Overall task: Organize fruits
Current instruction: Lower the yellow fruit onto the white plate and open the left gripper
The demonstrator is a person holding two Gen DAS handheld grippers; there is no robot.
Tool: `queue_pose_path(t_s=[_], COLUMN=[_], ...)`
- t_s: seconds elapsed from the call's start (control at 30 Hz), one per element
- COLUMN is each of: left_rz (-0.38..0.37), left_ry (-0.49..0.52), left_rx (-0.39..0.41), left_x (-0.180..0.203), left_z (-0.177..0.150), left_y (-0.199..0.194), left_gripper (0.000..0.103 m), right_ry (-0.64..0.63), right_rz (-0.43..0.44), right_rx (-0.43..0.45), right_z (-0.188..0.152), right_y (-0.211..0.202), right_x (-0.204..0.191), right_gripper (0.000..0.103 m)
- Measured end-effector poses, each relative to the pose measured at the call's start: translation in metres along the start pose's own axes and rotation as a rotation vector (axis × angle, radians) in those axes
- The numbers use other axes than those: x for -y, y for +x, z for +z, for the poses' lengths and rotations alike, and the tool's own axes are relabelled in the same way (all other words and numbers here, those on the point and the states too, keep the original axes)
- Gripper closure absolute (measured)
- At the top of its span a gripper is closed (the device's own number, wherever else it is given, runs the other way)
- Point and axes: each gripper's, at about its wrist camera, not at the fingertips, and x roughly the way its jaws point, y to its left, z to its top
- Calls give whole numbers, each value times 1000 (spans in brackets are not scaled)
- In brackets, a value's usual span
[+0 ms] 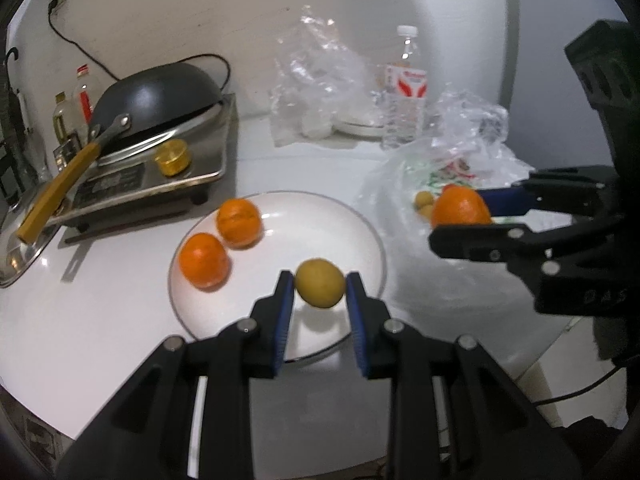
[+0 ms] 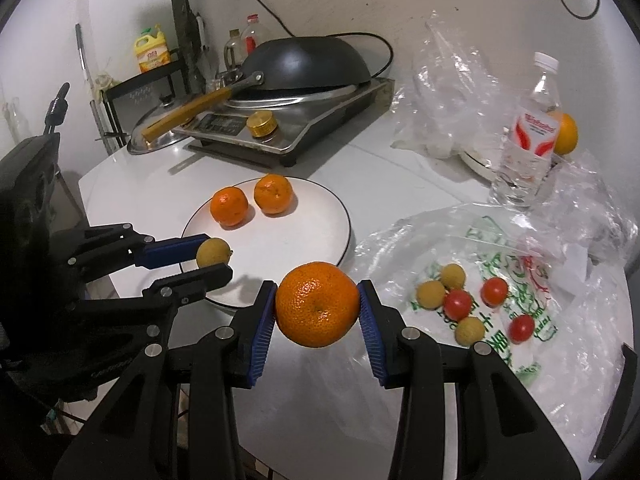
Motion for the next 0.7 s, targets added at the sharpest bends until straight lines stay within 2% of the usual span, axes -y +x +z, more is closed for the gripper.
queue_pose_path(t_s=[0.43, 0.7], left_rz=[103, 154], left_ry=[-40, -18], left_rx=[-40, -43], left_x=[-39, -48], left_z=[-13, -15], left_y=[22, 32], left_gripper=[76, 76], right_ry=[-27, -31], right_rz=[29, 32], right_rx=[-41, -56], right_z=[10, 15], right_y=[31, 44], right_x=[-16, -17], right_gripper=[60, 60])
